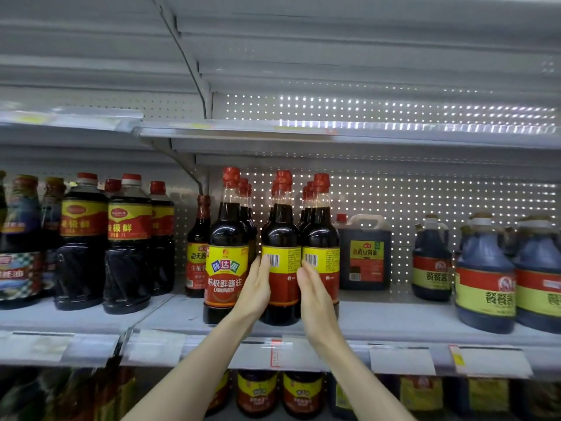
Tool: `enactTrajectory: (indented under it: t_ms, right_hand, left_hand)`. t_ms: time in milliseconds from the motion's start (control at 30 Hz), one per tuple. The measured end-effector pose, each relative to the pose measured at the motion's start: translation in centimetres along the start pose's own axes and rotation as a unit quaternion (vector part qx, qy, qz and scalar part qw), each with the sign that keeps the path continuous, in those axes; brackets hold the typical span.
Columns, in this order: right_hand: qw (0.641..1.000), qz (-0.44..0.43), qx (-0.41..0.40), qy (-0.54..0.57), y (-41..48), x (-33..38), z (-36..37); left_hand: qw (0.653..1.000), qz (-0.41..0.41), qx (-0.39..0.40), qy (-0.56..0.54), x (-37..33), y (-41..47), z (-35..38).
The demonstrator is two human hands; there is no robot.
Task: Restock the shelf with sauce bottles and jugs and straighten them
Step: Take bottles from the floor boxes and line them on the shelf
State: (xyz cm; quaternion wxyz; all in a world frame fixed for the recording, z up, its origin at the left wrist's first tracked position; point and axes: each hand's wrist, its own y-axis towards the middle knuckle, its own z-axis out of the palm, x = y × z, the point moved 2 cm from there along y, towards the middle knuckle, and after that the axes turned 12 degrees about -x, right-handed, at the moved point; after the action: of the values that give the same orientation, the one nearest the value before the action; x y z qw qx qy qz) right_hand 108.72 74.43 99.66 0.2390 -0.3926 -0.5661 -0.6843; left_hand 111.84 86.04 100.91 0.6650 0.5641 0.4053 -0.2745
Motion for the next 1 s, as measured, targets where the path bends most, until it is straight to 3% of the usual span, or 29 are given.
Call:
enactTrajectory:
  t_ms: [200, 567, 767, 1000]
  right_hand:
    - [0.999, 0.011, 0.033, -0.032, -0.3, 0.7, 0.8]
    - [0.995, 0.078, 0.055, 0.005, 0.0, 0.7, 1.0]
    - [0.998, 0.036, 0.059, 0.004, -0.8, 0.6, 1.6]
    - [0.992, 0.099, 0.074, 0.028, -0.7, 1.6, 0.7]
  left_hand:
    - [0.999, -0.028, 0.030, 0.002, -0.3, -0.2, -0.6]
    - [0.999, -0.001, 0.037, 0.002, -0.4, -3.1, -1.2]
    - [1.000, -0.025, -0.006, 0.005, -0.6, -3.3, -1.9]
    - [0.998, -0.057, 0.016, 0.003, -1.1, -2.7, -1.5]
